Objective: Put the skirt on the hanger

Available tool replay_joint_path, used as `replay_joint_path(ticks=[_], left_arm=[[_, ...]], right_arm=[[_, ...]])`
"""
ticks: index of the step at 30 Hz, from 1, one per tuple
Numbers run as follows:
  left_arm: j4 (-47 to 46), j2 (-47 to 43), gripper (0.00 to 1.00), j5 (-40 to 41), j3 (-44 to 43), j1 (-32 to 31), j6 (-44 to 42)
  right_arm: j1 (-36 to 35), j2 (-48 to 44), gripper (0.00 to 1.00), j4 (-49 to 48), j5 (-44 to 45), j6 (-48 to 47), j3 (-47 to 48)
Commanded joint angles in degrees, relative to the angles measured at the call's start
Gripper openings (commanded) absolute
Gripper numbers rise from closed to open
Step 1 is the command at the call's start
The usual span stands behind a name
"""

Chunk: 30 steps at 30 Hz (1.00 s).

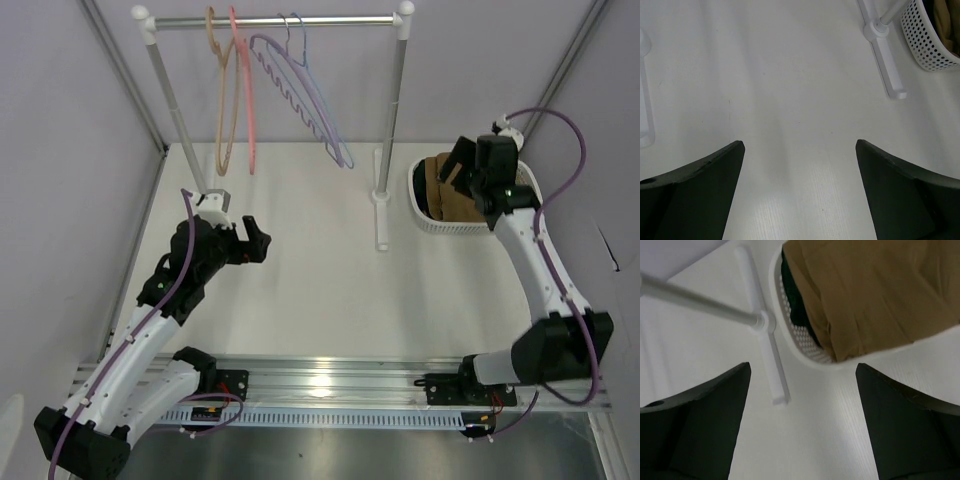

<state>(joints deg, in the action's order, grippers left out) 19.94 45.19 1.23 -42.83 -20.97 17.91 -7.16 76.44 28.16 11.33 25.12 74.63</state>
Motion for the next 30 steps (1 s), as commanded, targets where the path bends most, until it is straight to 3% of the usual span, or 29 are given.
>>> replay_joint_path(ticks=[1, 5, 12, 19, 23, 28, 29, 30], left_arm=[[-1.0, 0.0, 0.99, -0.8, -1.0, 0.3, -0.6], [-1.0, 0.4, 0.99, -0.8, -1.4, 0.3, -0.6], [-0.8, -0.2, 0.99, -0.4, -1.4, 0.3, -0.6], [-0.7, -0.2, 0.99, -0.7, -1.1, 0.3, -0.7], [-0.7, -0.1, 0.99, -0.8, -1.1, 0.3, -0.7], [-0.7, 0.2, 0.99, -0.8, -1.0, 0.3, -0.7], [-0.7, 0.2, 0.99, -0.8, -1.0, 0.3, -0.7], [-0.7, 0.3, 0.99, -0.8, -0.9, 0.3, -0.7]], right_arm=[[2.8, 10.6, 0.88, 3.7, 2.5, -3.3, 14.3], [6.1, 27.2, 0.85, 9.6, 2.8, -2.5, 29.5], [6.6, 46.1, 0.82, 17.2, 1.9, -2.7, 52.9], [6.6, 53.2, 0.86, 17.6, 0.2, -2.3, 54.6], [6.6, 53.0, 0.82, 16.5, 0.8, -1.5, 50.5], [6.6, 48.3, 0.69, 11.5, 1.6, -1.6, 43.6], [6.6, 48.0, 0.64, 11.2, 2.0, -1.7, 43.2], [6.6, 47.7, 0.52, 10.7, 2.1, -1.7, 42.7]])
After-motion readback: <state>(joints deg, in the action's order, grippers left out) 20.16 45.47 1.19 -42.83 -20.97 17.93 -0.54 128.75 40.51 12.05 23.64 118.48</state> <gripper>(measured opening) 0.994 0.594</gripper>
